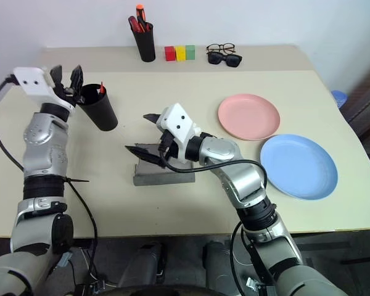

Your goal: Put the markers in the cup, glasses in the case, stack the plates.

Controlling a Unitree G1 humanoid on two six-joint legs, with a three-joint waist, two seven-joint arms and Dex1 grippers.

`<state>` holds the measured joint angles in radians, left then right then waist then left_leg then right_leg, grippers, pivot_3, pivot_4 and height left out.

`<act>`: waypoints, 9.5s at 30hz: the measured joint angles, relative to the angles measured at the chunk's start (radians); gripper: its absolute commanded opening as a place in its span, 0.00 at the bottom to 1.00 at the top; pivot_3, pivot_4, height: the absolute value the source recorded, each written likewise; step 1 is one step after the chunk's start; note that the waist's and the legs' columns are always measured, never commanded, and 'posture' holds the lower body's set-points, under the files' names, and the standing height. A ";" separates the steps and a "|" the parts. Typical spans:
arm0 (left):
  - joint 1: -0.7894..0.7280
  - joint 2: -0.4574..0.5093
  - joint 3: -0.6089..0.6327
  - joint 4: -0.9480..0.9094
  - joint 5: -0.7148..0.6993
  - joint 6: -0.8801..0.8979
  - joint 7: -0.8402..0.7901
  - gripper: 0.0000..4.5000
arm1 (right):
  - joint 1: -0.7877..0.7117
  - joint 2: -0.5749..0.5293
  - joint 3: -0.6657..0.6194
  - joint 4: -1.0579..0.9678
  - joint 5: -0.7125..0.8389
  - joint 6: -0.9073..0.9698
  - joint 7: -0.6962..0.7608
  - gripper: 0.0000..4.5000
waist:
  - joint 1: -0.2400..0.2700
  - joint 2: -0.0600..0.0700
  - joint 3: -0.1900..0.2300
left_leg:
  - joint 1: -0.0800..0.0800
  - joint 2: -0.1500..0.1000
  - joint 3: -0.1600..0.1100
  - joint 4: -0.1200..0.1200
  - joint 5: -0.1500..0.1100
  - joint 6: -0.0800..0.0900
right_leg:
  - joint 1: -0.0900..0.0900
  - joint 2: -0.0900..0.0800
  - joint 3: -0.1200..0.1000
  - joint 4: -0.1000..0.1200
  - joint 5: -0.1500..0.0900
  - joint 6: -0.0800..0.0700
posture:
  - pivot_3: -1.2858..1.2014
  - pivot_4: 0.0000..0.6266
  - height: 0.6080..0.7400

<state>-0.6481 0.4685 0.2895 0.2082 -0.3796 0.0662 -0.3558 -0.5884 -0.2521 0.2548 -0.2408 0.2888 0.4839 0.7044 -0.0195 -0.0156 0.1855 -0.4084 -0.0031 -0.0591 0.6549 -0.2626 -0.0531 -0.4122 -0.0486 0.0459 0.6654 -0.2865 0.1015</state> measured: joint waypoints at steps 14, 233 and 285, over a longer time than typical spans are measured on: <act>0.245 0.398 -0.484 -0.511 -0.079 0.512 -0.626 0.99 | 0.111 -0.408 -0.163 -0.043 0.055 0.025 0.225 1.00 | 0.005 0.002 0.001 | 0.002 0.001 0.002 -0.002 0.000 0.000 | 0.003 0.002 -0.001 -0.002 -0.001 -0.001 | 0.52 0.24 1.00; 0.473 0.143 -0.207 -0.473 -0.009 0.319 -0.412 0.00 | 0.407 -0.532 -0.404 -0.154 -0.391 -0.037 -0.036 0.01 | 0.026 0.004 0.001 | 0.001 0.001 0.001 0.006 -0.003 0.006 | 0.007 0.000 -0.001 -0.004 0.000 0.000 | 0.52 0.24 1.00; 0.535 0.081 -0.208 -0.479 0.052 0.257 -0.332 0.00 | 0.120 -0.173 -0.184 0.238 -0.379 -0.106 -0.243 0.01 | 0.013 0.005 0.001 | 0.000 0.000 0.000 0.006 -0.003 0.005 | 0.004 -0.002 0.000 -0.002 0.000 0.000 | 0.52 0.24 1.00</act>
<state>-0.1134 0.5499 0.0816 -0.2712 -0.3274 0.3230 -0.6880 -0.4687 -0.4252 0.0710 -0.0025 -0.0901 0.3774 0.4611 -0.0068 -0.0109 0.1866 -0.4089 -0.0029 -0.0594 0.6609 -0.2657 -0.0480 -0.4079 -0.0504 0.0458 0.6639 -0.2869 0.1016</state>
